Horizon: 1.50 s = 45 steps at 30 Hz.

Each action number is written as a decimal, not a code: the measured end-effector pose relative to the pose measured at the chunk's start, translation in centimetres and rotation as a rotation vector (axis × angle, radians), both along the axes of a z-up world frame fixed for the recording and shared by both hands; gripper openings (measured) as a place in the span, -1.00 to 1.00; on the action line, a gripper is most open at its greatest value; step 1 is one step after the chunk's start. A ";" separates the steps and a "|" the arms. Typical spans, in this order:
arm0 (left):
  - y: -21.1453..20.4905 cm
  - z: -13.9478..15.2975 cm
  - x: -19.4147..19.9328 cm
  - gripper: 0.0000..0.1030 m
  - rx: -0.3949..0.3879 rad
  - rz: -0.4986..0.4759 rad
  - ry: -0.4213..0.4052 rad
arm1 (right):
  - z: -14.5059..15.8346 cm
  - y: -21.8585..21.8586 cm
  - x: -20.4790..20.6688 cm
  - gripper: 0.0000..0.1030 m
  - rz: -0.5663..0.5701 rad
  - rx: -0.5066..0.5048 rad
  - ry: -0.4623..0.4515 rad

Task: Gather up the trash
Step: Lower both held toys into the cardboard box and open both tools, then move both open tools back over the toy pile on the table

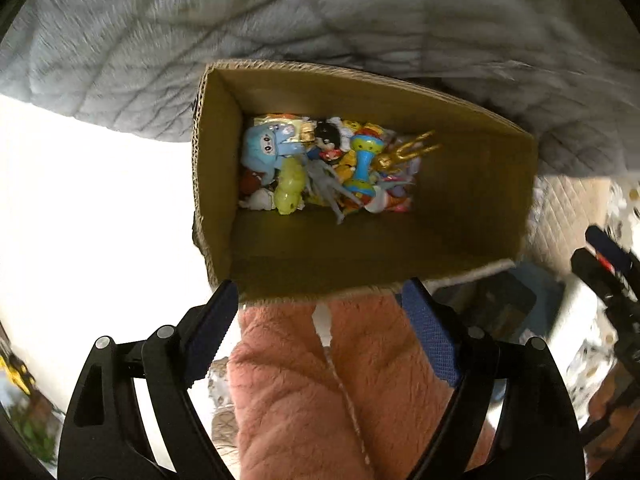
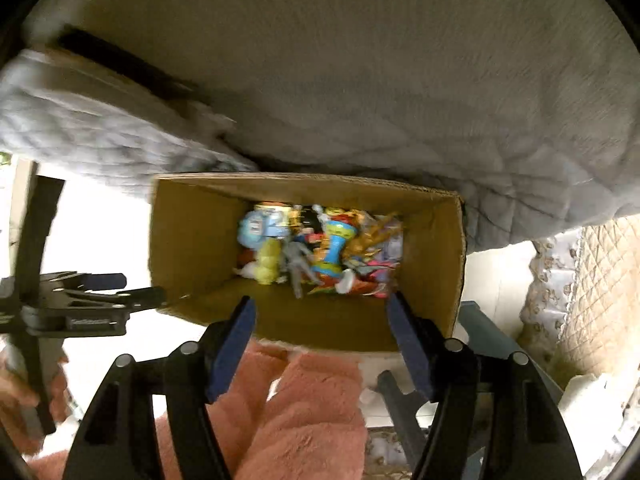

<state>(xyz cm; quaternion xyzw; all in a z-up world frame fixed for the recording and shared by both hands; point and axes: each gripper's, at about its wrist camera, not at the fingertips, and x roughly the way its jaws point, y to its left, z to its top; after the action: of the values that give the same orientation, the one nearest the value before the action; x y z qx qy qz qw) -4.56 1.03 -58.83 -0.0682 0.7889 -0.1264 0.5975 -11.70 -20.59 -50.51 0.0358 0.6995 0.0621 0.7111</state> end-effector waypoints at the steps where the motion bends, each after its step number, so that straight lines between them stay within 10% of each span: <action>1: 0.2 1.2 -0.3 0.59 -0.013 -0.015 -0.005 | 1.9 0.1 -0.1 0.31 0.020 0.017 -0.012; 8: 3.0 15.3 -3.2 0.66 -0.105 -0.132 -0.158 | 18.6 1.9 0.7 0.48 0.160 0.303 -0.119; 11: 4.9 20.6 -3.3 0.76 -0.088 -0.104 -0.263 | 27.2 2.3 4.0 0.89 0.175 0.390 -0.302; 14: 6.4 23.7 -2.9 0.76 -0.069 -0.042 -0.313 | 31.2 2.4 10.2 0.89 0.110 0.375 -0.463; 21: 9.0 29.1 -2.2 0.76 -0.052 0.108 -0.467 | 30.6 5.2 27.7 0.86 -0.075 0.180 -0.561; 25: 10.7 29.1 -2.8 0.76 -0.041 0.213 -0.477 | 27.5 6.6 35.9 0.66 -0.213 0.099 -0.456; 33: 14.8 27.8 -4.9 0.76 -0.008 0.376 -0.391 | 24.2 5.4 41.9 0.29 -0.447 0.080 -0.325; 45: 15.0 28.3 -4.8 0.76 -0.004 0.384 -0.413 | 24.0 5.6 46.7 0.58 -0.443 -0.019 -0.298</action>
<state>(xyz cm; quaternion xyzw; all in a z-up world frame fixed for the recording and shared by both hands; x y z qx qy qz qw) -9.40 16.03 -30.54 -0.1901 0.6227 -0.0238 0.7586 34.98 -15.00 -26.50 0.1719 0.5625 -0.0969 0.8029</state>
